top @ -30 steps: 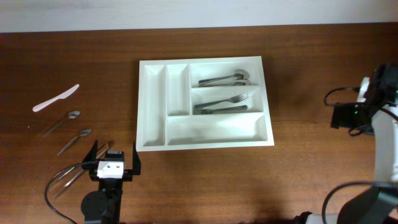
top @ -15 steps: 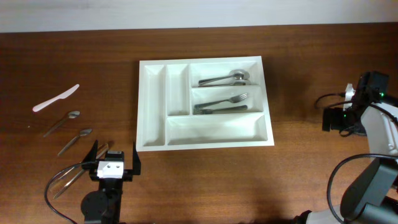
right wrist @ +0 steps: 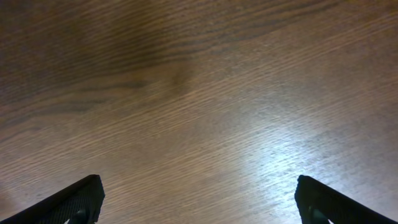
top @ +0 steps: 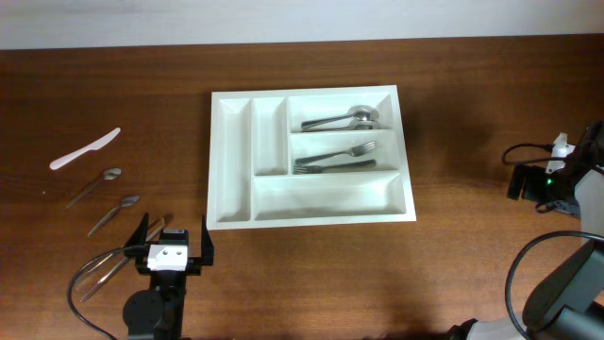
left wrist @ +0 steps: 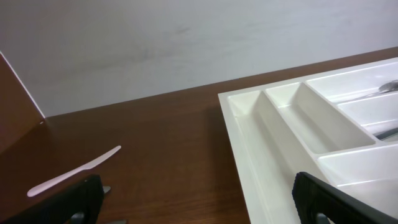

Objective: Pack container

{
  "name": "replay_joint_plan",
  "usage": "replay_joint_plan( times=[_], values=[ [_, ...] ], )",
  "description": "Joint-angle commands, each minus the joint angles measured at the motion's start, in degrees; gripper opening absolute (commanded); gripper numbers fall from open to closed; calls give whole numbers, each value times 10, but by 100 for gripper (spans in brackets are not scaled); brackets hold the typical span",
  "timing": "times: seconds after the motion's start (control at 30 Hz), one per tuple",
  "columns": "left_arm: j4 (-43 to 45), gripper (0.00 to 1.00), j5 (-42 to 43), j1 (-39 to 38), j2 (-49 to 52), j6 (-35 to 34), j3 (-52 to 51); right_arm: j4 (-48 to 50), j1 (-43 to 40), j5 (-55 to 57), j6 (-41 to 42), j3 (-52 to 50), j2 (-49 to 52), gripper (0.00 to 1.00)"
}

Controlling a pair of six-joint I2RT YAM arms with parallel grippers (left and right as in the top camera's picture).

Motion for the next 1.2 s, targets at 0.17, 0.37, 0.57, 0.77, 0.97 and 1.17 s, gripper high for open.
replay_joint_plan(
  times=[0.17, 0.37, 0.57, 0.77, 0.97, 1.17],
  values=[
    [-27, 99, 63, -2, -4, -38, 16, 2, 0, -14, -2, 0, 7, 99],
    [-138, 99, 81, -2, 36, -76, 101, 2, 0, -14, -2, 0, 7, 99],
    [-287, 99, 26, -2, 198, -96, 260, 2, 0, -14, -2, 0, 7, 99],
    [-381, 99, 33, -2, 398, -61, 437, 2, 0, -14, -2, 0, 7, 99],
    [-452, 99, -39, 0, 505, -95, 540, 2, 0, -14, -2, 0, 7, 99],
    [-603, 99, -147, 66, 610, -260, 596, 2, 0, -14, -2, 0, 7, 99]
  ],
)
